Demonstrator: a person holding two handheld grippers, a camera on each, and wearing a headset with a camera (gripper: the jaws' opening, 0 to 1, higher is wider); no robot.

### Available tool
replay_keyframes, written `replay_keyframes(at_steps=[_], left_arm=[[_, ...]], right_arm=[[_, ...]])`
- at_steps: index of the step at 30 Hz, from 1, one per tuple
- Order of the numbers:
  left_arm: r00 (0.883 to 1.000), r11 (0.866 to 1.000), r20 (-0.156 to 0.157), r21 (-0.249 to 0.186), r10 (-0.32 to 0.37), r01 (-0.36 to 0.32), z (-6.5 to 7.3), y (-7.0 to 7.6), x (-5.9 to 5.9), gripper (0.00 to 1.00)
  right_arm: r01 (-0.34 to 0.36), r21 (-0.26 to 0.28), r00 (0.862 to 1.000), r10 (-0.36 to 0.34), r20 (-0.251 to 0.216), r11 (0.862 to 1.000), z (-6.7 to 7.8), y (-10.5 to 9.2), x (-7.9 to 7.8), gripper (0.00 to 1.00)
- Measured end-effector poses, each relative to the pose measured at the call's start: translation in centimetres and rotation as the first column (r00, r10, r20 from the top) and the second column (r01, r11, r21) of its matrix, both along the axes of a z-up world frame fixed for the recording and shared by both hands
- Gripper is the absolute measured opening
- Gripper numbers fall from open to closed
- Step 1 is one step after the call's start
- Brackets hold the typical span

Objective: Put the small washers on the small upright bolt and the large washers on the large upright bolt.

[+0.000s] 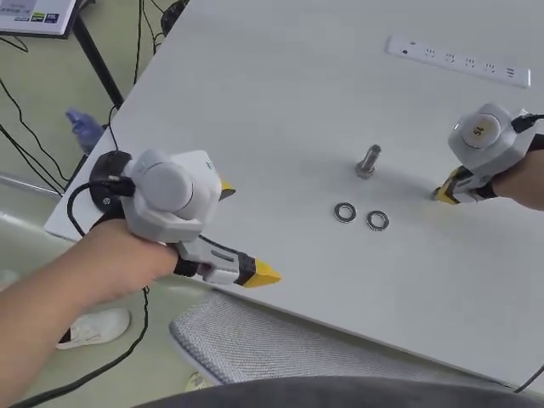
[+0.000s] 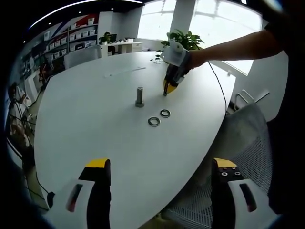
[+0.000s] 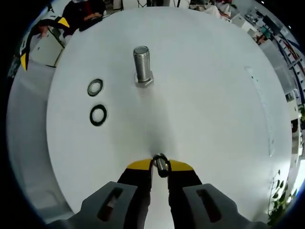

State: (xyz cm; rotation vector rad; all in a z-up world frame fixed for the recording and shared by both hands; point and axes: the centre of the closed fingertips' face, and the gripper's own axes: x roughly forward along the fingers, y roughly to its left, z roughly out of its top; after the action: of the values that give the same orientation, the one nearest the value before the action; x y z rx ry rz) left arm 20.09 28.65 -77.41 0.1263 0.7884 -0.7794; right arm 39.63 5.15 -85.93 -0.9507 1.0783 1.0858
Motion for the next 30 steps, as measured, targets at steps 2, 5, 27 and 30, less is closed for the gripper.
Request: replay_keyframes(at_steps=[2, 5, 27, 30], left_arm=[[1.000, 1.000, 0.000, 0.002, 0.006, -0.006, -0.02, 0.19, 0.06, 0.87], [1.000, 1.000, 0.004, 0.000, 0.011, -0.011, 0.10, 0.37, 0.20, 0.86], [1.000, 1.000, 0.003, 0.015, 0.007, -0.007, 0.05, 0.41, -0.28, 0.85], [1.000, 1.000, 0.005, 0.014, 0.010, -0.011, 0.16, 0.41, -0.36, 0.85]], right_arm=[[0.000, 0.003, 1.000, 0.000, 0.003, 1.000, 0.09, 0.09, 0.06, 0.13], [0.015, 0.003, 1.000, -0.015, -0.008, 1.000, 0.14, 0.09, 0.10, 0.13], [0.033, 0.018, 0.999, -0.033, -0.015, 0.999, 0.56, -0.04, -0.12, 0.18], [0.041, 0.027, 0.999, -0.041, -0.020, 0.999, 0.49, -0.12, 0.18, 0.19]])
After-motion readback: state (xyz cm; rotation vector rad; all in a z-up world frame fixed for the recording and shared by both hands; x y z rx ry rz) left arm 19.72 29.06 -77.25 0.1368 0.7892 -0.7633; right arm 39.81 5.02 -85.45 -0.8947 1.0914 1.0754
